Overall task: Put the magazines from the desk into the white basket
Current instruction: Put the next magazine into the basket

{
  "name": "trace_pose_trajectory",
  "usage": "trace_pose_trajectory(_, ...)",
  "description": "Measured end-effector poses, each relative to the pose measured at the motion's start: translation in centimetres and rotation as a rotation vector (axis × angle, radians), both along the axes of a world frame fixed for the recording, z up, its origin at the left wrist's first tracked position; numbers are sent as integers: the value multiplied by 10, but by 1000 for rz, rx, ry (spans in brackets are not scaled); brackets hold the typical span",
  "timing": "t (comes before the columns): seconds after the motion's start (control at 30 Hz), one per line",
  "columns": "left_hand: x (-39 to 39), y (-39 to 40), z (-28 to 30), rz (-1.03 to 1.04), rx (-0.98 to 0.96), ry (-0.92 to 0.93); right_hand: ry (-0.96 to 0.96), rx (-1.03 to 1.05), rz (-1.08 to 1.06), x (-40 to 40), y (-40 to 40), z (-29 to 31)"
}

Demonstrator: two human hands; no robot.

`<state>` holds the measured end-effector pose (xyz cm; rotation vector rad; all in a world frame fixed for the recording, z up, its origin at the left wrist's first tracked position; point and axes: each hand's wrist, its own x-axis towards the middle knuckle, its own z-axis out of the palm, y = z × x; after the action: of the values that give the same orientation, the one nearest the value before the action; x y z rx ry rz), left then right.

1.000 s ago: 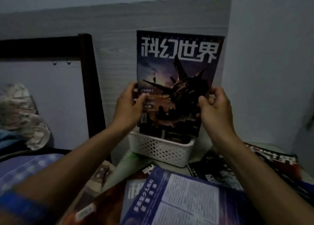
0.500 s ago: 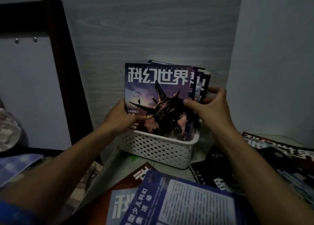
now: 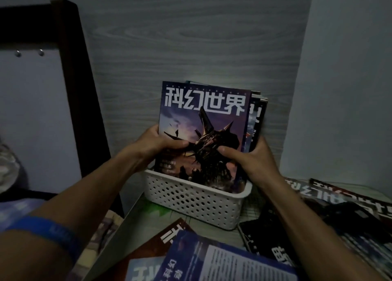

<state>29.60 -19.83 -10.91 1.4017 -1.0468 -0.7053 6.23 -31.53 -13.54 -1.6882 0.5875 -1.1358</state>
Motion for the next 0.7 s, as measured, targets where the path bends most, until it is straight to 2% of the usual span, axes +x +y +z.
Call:
trace_pose_trajectory(0.13,0,2,-6,117,-231,-80,-45,-133,-86,0,19,12)
trace_pose_trajectory(0.23,-2,3,-8,147,-353,-66,-85,-213,-44,0,26,21)
trace_pose_trajectory(0.3,-5,-1,-9,124,-335,-96,-92,-153,64,0,23,22)
trace_pose_trajectory(0.4,-10,-9,-11,26,-196,-179,-135,-71,136,1,17,21)
trace_pose_trajectory(0.47,-10,-12,-9,-53,-104,-174,-97,-65,123,1,14,18)
trace_pose_trajectory(0.53,-8,-10,-8,-97,-75,-159,21,-97,65,-1,12,12)
trace_pose_trajectory(0.63,-9,-7,-6,-73,-63,-136,149,-118,-20,-2,8,4)
trace_pose_trajectory(0.7,-13,-8,-6,-53,-49,-187,189,-97,-47,-1,4,1)
